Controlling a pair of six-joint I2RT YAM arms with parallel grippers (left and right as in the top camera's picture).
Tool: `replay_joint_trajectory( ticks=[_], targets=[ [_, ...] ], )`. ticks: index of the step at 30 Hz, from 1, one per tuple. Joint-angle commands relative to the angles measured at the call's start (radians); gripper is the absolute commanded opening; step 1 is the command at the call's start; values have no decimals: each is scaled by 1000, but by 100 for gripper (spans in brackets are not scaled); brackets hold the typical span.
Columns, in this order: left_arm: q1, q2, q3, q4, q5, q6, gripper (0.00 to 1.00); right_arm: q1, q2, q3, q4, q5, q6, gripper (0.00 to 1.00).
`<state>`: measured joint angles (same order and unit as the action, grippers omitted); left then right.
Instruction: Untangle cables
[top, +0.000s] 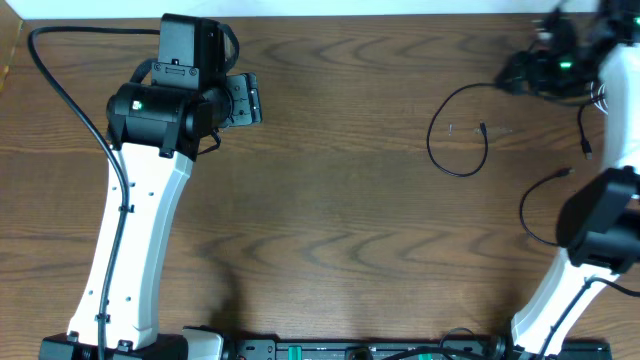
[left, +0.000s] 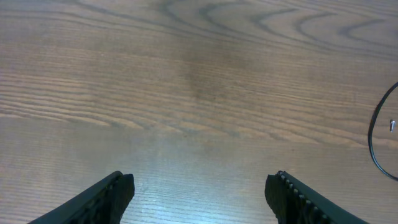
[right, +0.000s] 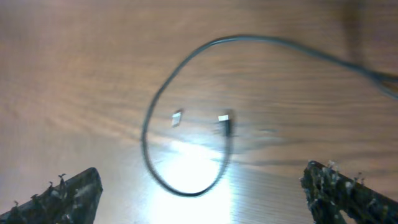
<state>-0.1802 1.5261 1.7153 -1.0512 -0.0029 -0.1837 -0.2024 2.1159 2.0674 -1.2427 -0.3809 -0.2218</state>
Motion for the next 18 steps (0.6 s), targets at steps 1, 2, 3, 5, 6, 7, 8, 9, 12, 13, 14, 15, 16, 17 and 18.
replay_joint_trajectory(
  ticks=[1,2,3,5,6,7,8,9,12,13,14,15,16,17,18],
  targets=[
    [3,6,-10,-3,-5,-6,74,79,-23,8,-31,89,-48,95],
    [3,6,-10,-3,-5,-6,75,100,-22,4,-39,106,-48,92],
    [3,6,-10,-3,-5,-6,75,121,-22,-1,-47,119,-48,90],
    [3,6,-10,-3,-5,-6,75,163,-22,-15,-59,129,-49,89],
    [3,6,-10,-3,-5,-6,75,183,-22,-26,-61,129,-49,89],
    [3,6,-10,-3,-5,-6,75,203,-22,-40,-59,129,-49,89],
    [3,6,-10,-3,-5,-6,75,218,-22,-53,-54,129,-48,88],
    [3,6,-10,-3,-5,-6,75,235,-22,-72,-43,129,-48,87],
    [3,6,-10,-3,-5,-6,88,273,-21,-139,6,129,-33,79],
    [3,6,-10,-3,-5,-5,98,296,-21,-190,44,129,-18,73],
    [3,6,-10,-3,-5,-5,100,309,-21,-223,66,129,-18,71],
    [3,6,-10,-3,-5,-5,100,319,-21,-249,82,137,-18,70],
    [3,6,-10,-3,-5,-6,100,331,-21,-280,100,142,-17,67],
    [3,6,-10,-3,-5,-5,100,341,-21,-306,114,145,-18,66],
    [3,6,-10,-3,-5,-6,98,356,-21,-357,149,177,-10,63]
  ],
)
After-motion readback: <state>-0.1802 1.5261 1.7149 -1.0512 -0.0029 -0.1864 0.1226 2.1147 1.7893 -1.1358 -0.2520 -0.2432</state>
